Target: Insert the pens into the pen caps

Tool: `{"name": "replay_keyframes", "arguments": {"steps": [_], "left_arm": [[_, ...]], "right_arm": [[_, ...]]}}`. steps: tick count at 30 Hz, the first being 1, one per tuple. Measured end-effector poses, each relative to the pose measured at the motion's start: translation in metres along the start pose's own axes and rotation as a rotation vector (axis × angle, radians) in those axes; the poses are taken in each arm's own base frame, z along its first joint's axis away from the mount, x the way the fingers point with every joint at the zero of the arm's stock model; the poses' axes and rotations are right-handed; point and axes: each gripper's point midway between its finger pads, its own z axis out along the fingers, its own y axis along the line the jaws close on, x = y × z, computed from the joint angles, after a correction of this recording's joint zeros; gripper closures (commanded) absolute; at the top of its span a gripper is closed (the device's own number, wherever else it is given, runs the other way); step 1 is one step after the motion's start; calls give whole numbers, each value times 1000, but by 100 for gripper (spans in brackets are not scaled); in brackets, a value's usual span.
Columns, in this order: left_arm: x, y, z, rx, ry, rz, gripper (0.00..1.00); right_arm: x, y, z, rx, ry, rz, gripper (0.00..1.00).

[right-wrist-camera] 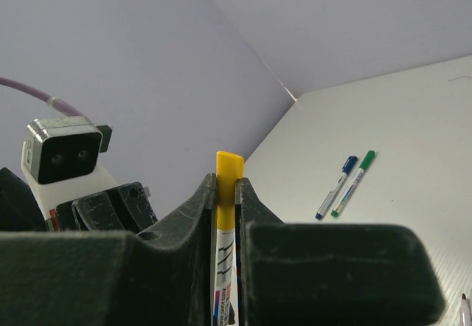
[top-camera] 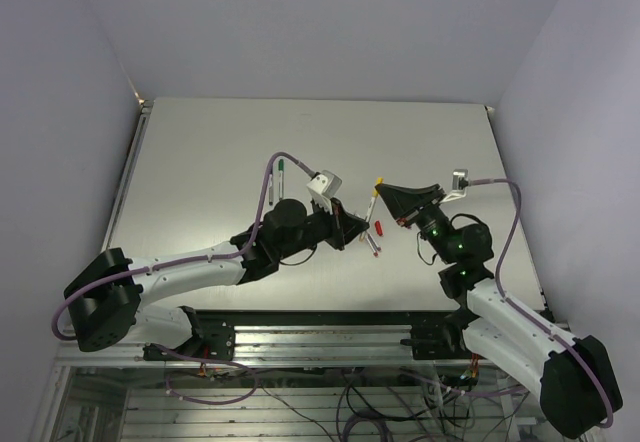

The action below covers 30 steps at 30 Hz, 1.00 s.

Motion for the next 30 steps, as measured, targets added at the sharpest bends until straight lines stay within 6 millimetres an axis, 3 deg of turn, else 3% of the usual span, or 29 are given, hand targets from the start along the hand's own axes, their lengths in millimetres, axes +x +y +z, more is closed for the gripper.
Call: {"name": "replay_keyframes", "arguments": {"steps": [6,18,30], "left_arm": [[1,3,0,-23,-2,-2,93],[12,24,-7,-119,52,58,93],[-8,38,-21,-170,28,76,93]], "right_arm": [[7,1,3,12,36,-23,100],[40,8,16,82,139,-135,100],[39,5,25,137,124,-167,100]]}}
